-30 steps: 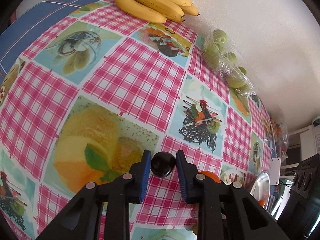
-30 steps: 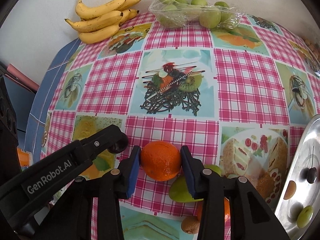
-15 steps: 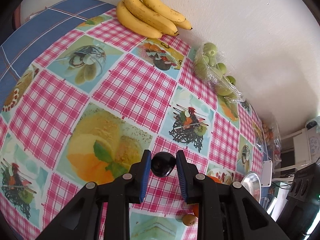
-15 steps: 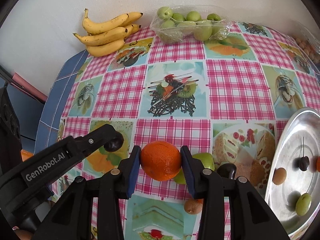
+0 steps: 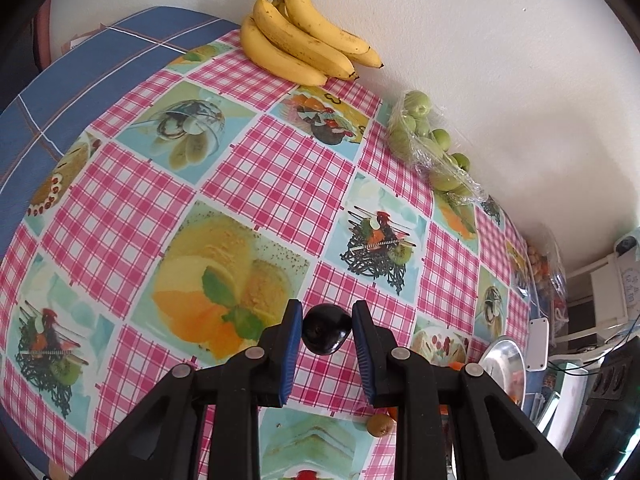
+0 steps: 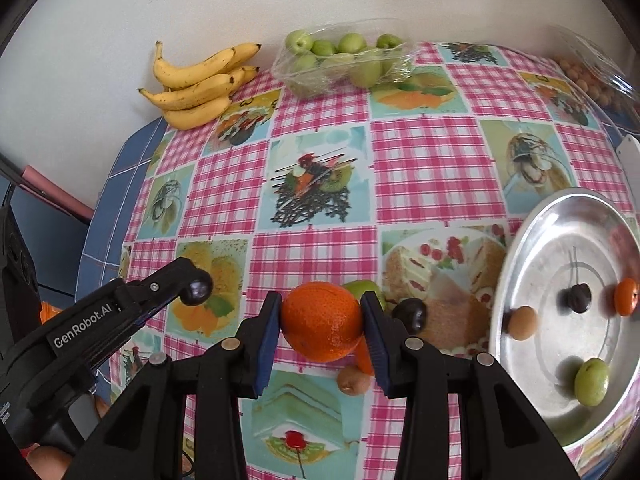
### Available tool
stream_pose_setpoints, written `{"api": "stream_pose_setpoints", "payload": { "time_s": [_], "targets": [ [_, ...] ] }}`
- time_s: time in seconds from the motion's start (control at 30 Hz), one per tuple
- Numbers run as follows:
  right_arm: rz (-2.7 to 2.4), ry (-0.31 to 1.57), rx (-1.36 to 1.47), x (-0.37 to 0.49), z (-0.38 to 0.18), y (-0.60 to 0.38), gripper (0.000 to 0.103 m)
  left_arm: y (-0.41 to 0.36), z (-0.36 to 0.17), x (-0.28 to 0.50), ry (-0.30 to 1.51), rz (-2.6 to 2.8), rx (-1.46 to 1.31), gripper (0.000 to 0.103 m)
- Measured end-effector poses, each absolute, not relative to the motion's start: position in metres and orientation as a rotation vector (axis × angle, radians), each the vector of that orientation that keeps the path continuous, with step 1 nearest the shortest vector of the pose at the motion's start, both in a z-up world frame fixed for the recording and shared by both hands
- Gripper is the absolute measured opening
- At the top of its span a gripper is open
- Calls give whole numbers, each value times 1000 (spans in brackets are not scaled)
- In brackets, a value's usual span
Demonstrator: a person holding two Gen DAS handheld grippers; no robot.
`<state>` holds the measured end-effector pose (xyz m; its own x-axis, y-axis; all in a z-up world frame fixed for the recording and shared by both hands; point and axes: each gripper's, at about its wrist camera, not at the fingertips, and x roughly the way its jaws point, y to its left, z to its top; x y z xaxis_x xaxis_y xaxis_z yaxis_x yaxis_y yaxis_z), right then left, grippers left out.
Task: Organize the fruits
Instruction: 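Carry the tangerine with the right tool while the left tool carries the plum toward the plate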
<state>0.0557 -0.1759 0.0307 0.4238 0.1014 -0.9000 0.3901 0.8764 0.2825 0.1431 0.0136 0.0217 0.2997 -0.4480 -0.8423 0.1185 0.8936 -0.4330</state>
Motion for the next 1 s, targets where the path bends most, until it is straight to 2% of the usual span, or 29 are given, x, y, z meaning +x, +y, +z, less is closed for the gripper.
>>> {"api": "stream_pose_setpoints", "payload": {
  "time_s": [0.33, 1.0],
  "targets": [
    [-288, 1118, 557, 31, 34, -224, 42, -5, 22, 135, 1215, -379, -280, 27],
    [-474, 1093, 698, -27, 34, -311, 42, -98, 32, 85, 1211, -547, -123, 27]
  ]
}}
